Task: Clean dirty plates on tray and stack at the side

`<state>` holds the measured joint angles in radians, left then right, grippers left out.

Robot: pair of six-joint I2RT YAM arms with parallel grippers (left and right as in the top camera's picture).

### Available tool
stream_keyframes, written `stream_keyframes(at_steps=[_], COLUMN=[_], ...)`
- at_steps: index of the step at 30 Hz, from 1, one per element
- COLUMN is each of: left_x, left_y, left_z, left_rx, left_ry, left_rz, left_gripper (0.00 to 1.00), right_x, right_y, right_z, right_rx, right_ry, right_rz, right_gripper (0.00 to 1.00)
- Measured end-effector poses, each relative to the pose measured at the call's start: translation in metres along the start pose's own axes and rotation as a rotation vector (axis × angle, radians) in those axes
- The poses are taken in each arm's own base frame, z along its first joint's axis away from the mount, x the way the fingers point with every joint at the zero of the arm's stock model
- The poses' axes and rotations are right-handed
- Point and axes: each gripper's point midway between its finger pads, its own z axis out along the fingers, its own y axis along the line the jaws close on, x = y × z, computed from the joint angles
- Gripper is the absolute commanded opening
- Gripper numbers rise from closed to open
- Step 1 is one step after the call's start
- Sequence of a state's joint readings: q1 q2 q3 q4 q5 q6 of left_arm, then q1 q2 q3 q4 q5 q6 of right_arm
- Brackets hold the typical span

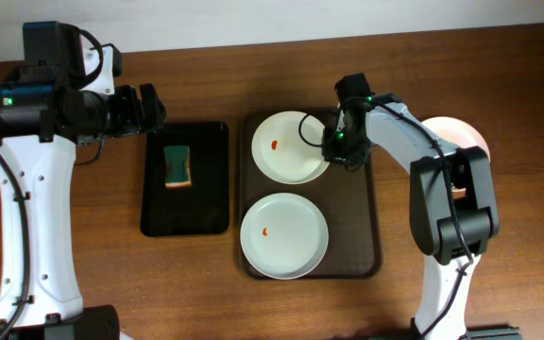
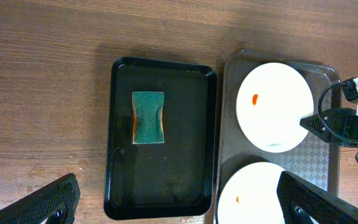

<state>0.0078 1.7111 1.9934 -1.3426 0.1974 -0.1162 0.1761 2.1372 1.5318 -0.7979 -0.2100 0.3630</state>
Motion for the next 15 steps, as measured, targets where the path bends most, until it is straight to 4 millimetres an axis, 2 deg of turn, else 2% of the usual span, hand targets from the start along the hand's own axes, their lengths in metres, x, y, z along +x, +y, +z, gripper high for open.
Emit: stream_keyframes(at_steps=[1,4,10,11,12,13,14,15], left_x=[0.0,0.0,0.0,0.0,0.0,0.001,0.001,0.003], left_y=[0.0,0.001,0.001,0.001,0.001,0.0,0.0,0.001], left_z=[0.0,0.0,0.0,0.0,0.001,0.003,0.011,0.024], left_rx=[-0.003,-0.006,-0.007,-0.007,-0.006,-0.006,-0.013,-0.031], left_ry=[0.0,0.0,0.0,0.0,0.003,0.009,0.026,0.055], left_rz=[0.0,0.0,0.0,0.0,0.001,0.002,0.005,0.011], left_gripper=[1.0,1.0,1.0,1.0,0.93,0.89,0.79,0.8], right_x=[-0.001,-0.006,-0.025,-0.024,-0.022,-0.022,-0.022,-0.021], right_y=[0.002,0.001,-0.008,-0.01,-0.01,-0.011,-0.012,-0.013], right_z=[0.0,-0.001,-0.014,-0.014,-0.014,-0.014,-0.014,-0.014], right_rx=[-0.008,-0.006,0.039,0.043,0.046,0.051,0.056,0.064], right_ry=[-0.003,-0.017,-0.072,-0.064,-0.057,-0.058,-0.056,-0.053], right_rz=[0.002,0.016,-0.16,-0.173,-0.181,-0.188,-0.197,-0.202], right_gripper=[0.04,0.04,0.04,0.1,0.22,0.41,0.5,0.53])
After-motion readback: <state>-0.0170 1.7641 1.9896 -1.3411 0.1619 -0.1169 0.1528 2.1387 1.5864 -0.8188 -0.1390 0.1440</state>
